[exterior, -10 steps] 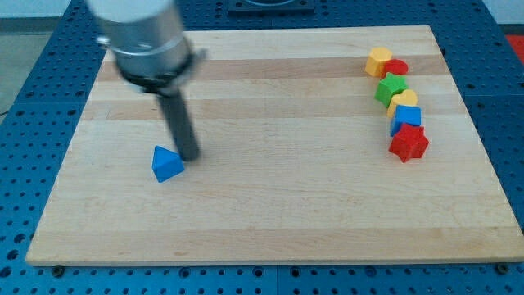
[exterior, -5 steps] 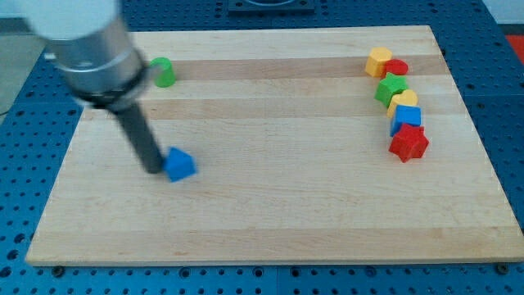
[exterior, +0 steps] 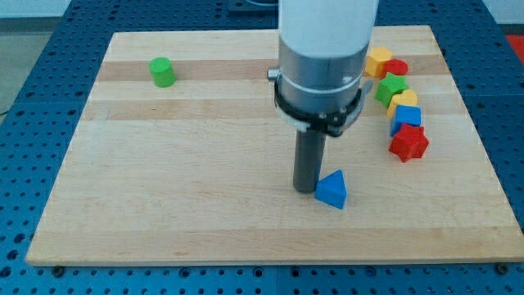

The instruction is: Move the blue triangle to the red star

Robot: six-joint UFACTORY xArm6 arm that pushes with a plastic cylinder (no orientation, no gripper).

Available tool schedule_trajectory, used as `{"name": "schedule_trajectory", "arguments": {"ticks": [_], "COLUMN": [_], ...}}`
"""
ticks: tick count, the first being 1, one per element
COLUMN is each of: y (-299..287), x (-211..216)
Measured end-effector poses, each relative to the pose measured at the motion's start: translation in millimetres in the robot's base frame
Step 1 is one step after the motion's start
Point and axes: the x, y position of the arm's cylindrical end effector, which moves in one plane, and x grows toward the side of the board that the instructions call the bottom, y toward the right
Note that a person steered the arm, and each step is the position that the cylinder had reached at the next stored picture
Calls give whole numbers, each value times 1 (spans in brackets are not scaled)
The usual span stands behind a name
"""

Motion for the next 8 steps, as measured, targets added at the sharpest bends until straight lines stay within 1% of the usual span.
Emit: {"name": "schedule_trajectory", "arguments": {"ticks": [1, 2, 3, 4, 5, 6, 7, 8], "y": [1, 27, 75, 103, 102, 102, 113, 129], "x": [22, 24, 14, 10, 18, 16, 3, -1]}}
